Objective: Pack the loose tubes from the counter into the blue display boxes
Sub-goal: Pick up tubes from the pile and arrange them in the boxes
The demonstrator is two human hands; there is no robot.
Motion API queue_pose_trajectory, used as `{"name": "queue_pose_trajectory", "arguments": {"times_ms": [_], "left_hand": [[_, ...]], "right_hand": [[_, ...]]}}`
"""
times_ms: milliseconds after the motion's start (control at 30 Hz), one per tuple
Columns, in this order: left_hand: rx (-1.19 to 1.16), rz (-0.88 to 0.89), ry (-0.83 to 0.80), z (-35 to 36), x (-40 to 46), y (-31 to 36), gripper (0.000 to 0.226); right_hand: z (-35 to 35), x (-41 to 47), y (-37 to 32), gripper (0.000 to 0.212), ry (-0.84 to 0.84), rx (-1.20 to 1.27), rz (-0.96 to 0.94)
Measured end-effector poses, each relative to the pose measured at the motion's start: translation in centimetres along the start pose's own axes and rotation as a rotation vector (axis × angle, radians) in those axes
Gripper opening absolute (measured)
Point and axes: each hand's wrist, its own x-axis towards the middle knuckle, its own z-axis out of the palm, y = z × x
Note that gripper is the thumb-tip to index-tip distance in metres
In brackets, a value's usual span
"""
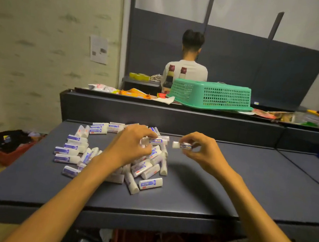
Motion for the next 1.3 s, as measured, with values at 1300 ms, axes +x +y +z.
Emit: {"name": "queue_pose_trajectory", "arguments": {"times_ms": [1300], "left_hand": [[-0.162, 0.283, -0.216, 40.2, 16.1, 48.0, 0.034]], "right_hand": [[-43.8, -36.5, 30.5, 0.025, 0.234, -0.265, 0.418]]}}
